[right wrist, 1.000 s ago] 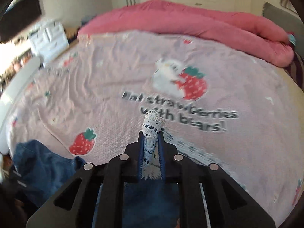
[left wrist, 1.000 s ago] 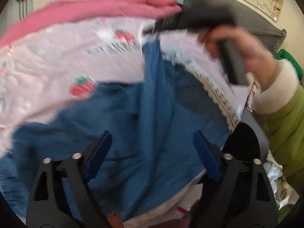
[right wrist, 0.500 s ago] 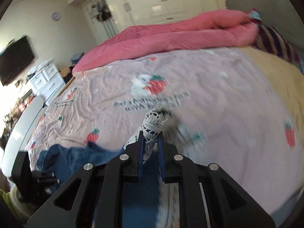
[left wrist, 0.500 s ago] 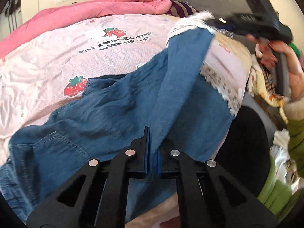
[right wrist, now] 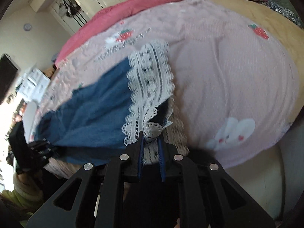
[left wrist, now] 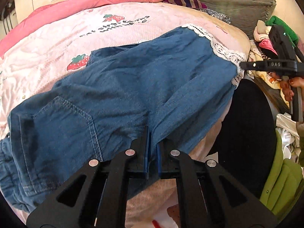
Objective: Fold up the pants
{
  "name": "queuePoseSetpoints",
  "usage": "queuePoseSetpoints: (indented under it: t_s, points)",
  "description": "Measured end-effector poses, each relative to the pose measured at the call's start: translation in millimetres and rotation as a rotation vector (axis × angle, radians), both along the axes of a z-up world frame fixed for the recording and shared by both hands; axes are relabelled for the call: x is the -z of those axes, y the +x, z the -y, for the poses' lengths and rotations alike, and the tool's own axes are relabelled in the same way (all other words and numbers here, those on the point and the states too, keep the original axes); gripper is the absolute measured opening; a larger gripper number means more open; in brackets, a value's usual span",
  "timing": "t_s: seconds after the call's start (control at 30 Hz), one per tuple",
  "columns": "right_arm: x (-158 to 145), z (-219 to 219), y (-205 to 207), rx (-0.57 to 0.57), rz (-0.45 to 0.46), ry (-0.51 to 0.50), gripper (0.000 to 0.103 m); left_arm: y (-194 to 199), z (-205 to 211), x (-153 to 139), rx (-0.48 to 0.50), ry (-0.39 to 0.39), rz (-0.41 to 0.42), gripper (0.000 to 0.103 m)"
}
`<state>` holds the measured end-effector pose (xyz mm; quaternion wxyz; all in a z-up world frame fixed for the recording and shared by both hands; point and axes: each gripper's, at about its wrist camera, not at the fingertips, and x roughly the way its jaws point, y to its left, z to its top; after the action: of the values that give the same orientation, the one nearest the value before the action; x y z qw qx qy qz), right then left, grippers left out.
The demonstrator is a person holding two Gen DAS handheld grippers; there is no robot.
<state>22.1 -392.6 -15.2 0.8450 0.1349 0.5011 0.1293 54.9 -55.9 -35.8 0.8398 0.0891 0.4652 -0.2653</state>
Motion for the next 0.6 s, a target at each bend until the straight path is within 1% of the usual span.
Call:
queuePoseSetpoints:
  t_s: [0.03, 0.1, 0.13, 0.17, 0.2, 0.23, 0.27, 0.33, 0.43, 0.47, 0.5, 0.53, 0.57, 0.6]
  points:
    - [2, -1, 0, 0.004, -0.01, -0.016, 0.014, -1, 0, 1, 0.003, 0.001, -0.003, 0.001]
    - [7, 2, -2, 0.011, -0.036, -0.011, 0.016, -2, 2, 2, 0.007, 0.01, -0.004, 0.001]
    - [7, 3, -3, 0.016, -0.037, -0.017, 0.022, -3, 3, 3, 0.01, 0.016, -0.002, 0.001]
    - [5, 3, -4, 0.02, -0.035, -0.039, 0.034, -3, 3, 4, 0.009, 0.021, 0.0, 0.001]
    - [2, 4, -5, 0.033, -0.019, -0.061, 0.039, -4, 3, 4, 0.008, 0.022, 0.0, 0.001]
    - [0, 5, -7, 0.037, -0.007, -0.061, 0.046, -4, 3, 4, 0.01, 0.023, 0.001, 0.001]
    - [-4, 7, -8, 0.039, 0.008, -0.054, 0.047, -5, 3, 3, 0.012, 0.027, 0.004, 0.001]
    - [-5, 9, -7, 0.047, 0.019, -0.054, 0.047, -7, 3, 4, 0.011, 0.03, 0.007, 0.001]
    - [-1, 6, 1, 0.025, 0.014, -0.039, 0.047, -8, 4, 4, 0.014, 0.036, 0.01, 0.001]
    - [3, 3, 5, 0.007, 0.007, -0.046, 0.043, -9, 5, 3, 0.018, 0.036, 0.011, 0.001]
    - [6, 2, 7, -0.002, 0.001, -0.067, 0.036, -11, 5, 2, 0.022, 0.039, 0.015, 0.001]
    - [7, 0, 11, -0.017, -0.004, -0.058, 0.019, -12, 5, 1, 0.024, 0.04, 0.017, 0.001]
    - [5, -2, 11, -0.037, 0.001, -0.052, 0.016, -14, 5, 0, 0.03, 0.04, 0.017, 0.001]
    - [-1, -5, 7, -0.064, 0.021, -0.077, 0.014, -15, 4, -1, 0.032, 0.043, 0.019, 0.001]
